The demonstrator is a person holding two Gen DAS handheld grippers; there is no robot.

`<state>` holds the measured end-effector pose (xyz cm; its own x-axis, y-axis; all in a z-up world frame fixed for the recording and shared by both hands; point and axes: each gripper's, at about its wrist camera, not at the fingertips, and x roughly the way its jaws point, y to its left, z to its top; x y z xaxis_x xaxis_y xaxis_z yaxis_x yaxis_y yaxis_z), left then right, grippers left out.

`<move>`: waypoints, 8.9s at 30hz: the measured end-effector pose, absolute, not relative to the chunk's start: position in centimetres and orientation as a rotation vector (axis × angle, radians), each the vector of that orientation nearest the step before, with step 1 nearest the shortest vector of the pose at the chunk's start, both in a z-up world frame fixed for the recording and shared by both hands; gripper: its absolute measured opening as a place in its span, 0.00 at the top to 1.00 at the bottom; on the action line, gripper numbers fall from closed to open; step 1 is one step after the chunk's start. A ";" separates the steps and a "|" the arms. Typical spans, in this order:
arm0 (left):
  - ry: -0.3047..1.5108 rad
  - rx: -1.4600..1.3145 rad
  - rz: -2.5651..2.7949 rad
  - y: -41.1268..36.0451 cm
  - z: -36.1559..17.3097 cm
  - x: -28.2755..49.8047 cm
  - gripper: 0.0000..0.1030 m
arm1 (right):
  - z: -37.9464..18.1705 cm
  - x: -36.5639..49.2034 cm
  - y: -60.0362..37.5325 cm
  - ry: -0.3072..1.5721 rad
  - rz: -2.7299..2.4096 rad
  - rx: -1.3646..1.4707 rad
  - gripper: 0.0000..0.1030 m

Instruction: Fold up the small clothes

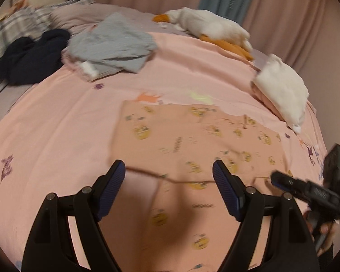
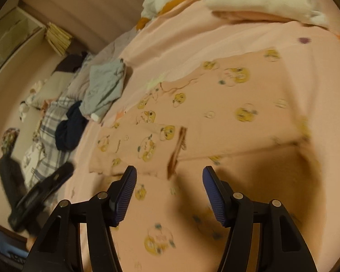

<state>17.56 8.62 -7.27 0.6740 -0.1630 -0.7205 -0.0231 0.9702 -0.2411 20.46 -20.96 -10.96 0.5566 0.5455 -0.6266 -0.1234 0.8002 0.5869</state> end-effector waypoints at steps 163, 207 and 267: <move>1.133 -0.541 -0.520 10.1 -16.0 1.4 0.70 | -15.5 0.4 -30.9 1.034 0.540 0.620 0.59; 0.794 -0.726 -0.629 13.2 -6.9 -1.3 0.99 | -7.3 -2.2 -31.7 0.661 0.664 0.631 0.94; 1.065 -0.766 -0.353 10.7 -13.6 31.5 0.99 | -10.5 27.3 -35.5 0.936 0.463 0.740 0.94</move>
